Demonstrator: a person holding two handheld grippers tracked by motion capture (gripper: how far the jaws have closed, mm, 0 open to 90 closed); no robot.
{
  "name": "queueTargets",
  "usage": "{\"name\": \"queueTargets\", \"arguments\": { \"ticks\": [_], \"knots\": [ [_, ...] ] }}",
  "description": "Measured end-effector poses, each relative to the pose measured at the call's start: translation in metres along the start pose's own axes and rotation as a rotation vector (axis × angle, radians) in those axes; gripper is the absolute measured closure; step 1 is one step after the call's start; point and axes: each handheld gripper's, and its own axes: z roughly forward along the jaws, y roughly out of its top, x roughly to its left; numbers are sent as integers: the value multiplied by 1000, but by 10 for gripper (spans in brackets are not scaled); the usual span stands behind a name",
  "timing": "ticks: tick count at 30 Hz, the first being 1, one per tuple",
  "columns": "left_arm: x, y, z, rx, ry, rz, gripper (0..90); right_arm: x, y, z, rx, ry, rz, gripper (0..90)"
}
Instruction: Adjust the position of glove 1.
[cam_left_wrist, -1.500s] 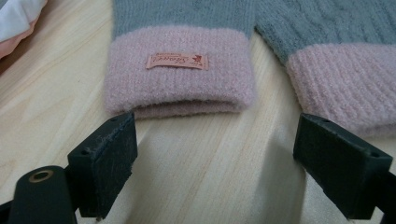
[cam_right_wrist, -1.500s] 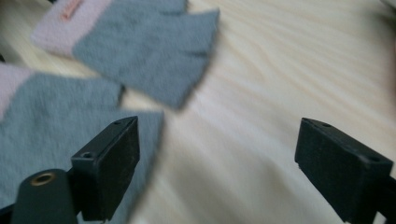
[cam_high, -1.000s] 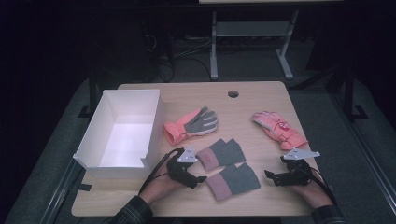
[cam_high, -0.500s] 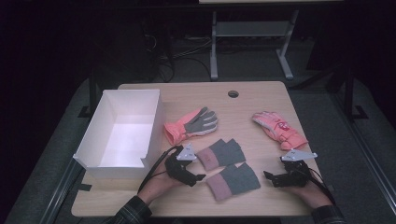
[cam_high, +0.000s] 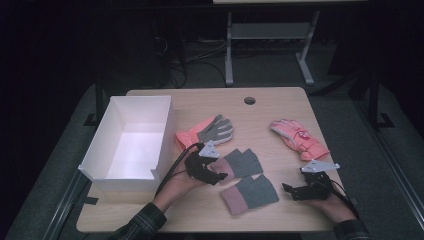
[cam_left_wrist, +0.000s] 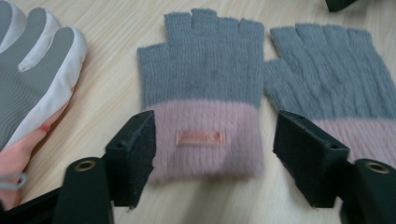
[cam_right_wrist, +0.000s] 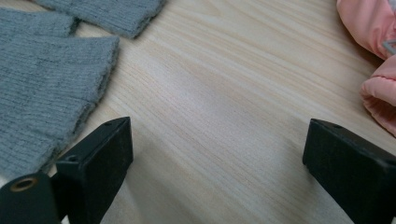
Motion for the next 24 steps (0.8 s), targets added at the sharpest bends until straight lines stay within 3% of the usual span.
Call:
{"name": "queueTargets", "arguments": {
  "ticks": [8,24],
  "knots": [
    [4,14,22,9,-14,14,417,0,0,0,2,2,3,74],
    [5,20,55,30,-26,24,459,0,0,0,1,4,-2,73]
  ]
}}
